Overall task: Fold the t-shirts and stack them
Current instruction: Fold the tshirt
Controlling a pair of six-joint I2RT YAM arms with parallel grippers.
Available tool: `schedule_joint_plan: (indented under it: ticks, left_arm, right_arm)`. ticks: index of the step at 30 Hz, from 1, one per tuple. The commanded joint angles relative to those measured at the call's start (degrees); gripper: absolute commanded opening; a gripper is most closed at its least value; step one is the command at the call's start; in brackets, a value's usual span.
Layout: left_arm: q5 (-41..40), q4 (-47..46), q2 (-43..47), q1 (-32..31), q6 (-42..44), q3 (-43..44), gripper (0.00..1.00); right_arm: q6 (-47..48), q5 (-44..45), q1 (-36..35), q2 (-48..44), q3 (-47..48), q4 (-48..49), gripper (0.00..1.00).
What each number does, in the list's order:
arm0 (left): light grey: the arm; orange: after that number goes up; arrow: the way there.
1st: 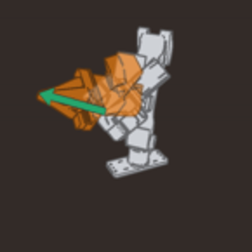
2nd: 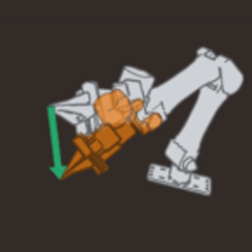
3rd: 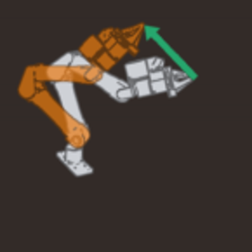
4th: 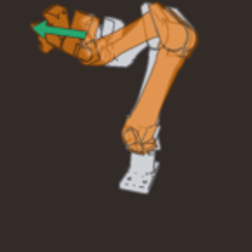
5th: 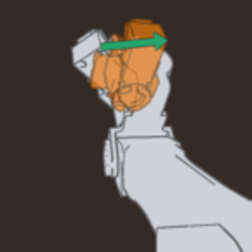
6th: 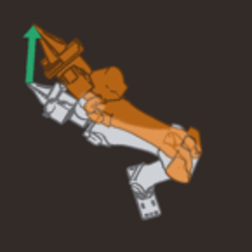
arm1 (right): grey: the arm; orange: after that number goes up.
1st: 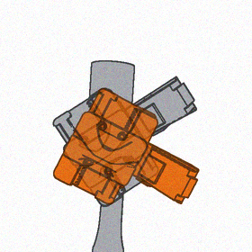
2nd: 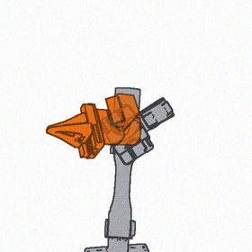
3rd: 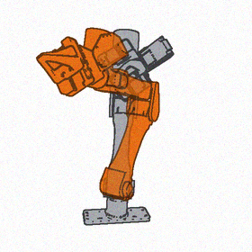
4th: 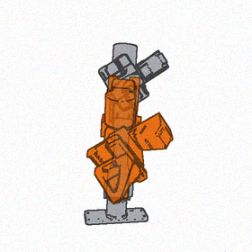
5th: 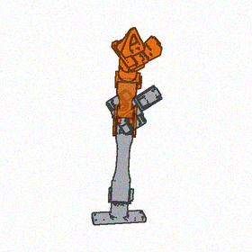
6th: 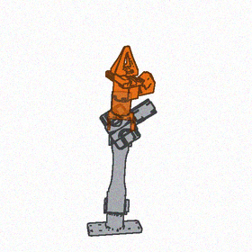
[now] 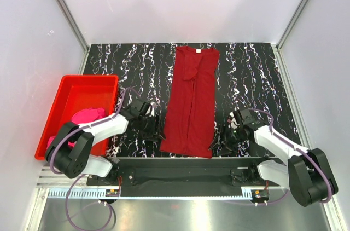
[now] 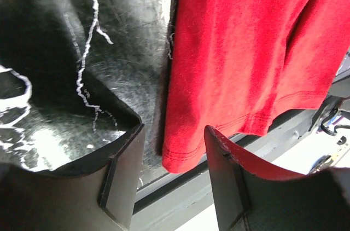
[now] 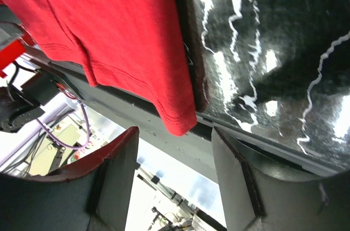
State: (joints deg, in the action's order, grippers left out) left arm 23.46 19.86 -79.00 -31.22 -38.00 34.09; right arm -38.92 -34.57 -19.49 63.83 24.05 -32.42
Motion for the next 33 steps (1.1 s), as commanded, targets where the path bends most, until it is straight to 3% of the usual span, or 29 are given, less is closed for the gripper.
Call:
schedule_joint_plan:
  ticks: [1, 17, 27, 33]
  left_arm:
    - [-2.01, -0.35, -2.20, -0.86, -0.50, 0.10, 0.54]
    - [-6.85, 4.49, -2.12, -4.81, -0.67, -2.09, 0.47]
    - [-6.94, 5.72, -2.12, -5.52, -0.85, -3.06, 0.46]
    - [-6.15, 4.75, -2.91, -5.69, -1.20, -3.85, 0.43]
  right_arm:
    - [-1.60, -0.06, -0.29, 0.50, 0.21, 4.30, 0.63]
    - [-2.49, 0.90, -2.49, 11.57, -1.91, 11.07, 0.54]
    - [-3.27, 1.35, -2.58, 10.69, -4.63, 12.38, 0.52]
    - [-3.36, 0.73, -2.58, 12.72, -4.72, 14.41, 0.41]
